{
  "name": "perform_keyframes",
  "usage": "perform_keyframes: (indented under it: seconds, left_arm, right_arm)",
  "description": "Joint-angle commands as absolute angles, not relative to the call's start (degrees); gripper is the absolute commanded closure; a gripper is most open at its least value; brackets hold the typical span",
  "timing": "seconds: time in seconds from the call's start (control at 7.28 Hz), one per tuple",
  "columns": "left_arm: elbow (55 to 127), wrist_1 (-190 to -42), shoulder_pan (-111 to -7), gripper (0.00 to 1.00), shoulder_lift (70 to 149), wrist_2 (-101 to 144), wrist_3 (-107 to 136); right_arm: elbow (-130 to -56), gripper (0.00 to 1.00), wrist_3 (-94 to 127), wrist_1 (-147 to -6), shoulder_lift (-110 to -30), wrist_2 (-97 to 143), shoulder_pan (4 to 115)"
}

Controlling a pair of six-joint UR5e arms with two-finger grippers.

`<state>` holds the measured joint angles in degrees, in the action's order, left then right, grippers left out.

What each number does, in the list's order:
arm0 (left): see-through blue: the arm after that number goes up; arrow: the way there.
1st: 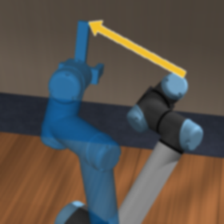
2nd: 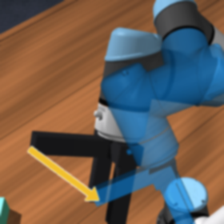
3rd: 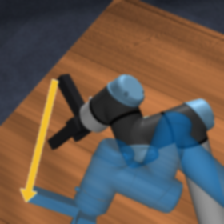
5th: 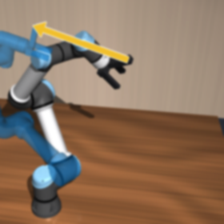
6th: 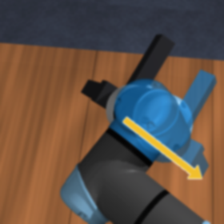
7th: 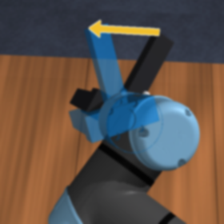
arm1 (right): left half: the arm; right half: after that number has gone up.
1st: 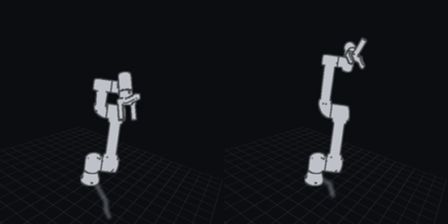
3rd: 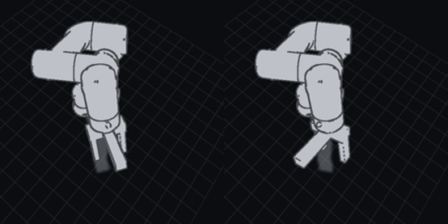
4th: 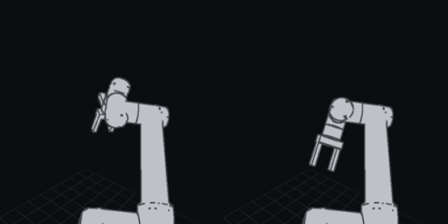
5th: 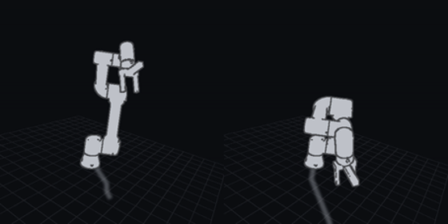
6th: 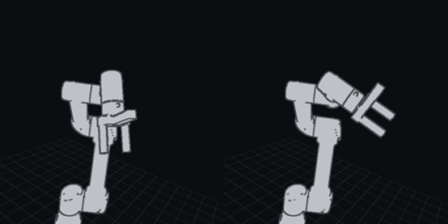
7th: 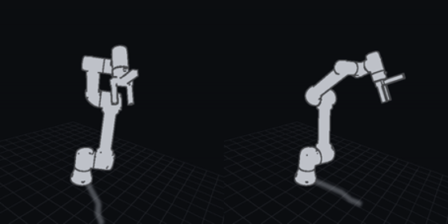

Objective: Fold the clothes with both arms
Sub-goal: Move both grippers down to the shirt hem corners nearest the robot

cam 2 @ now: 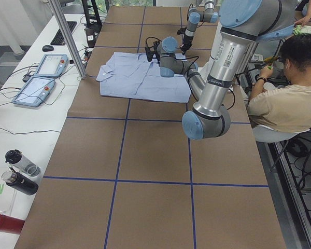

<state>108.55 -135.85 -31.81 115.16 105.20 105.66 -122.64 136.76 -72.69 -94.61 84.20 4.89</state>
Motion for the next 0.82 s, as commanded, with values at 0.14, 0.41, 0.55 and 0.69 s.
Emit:
perform_keyframes:
  seconds: [0.14, 0.41, 0.55, 0.69]
  left_arm:
    - [116.5, -118.8, -23.8, 0.01, 109.5, 96.4, 109.2]
    - [119.8, -115.5, -17.3, 0.01, 101.3, 91.2, 109.2]
    - [119.7, -115.5, -15.1, 0.01, 97.8, 91.1, 109.2]
    - [120.3, -115.4, -14.9, 0.02, 96.6, 91.5, 109.2]
  right_arm:
    - [-123.5, 1.0, 136.8, -72.7, -94.4, 85.1, 4.8]
    - [-123.6, 1.0, 136.7, -72.7, -94.3, 85.1, 5.0]
    - [-123.6, 1.0, 136.6, -72.8, -94.0, 85.1, 4.9]
    - [-123.6, 1.0, 136.2, -72.8, -94.0, 85.1, 5.0]
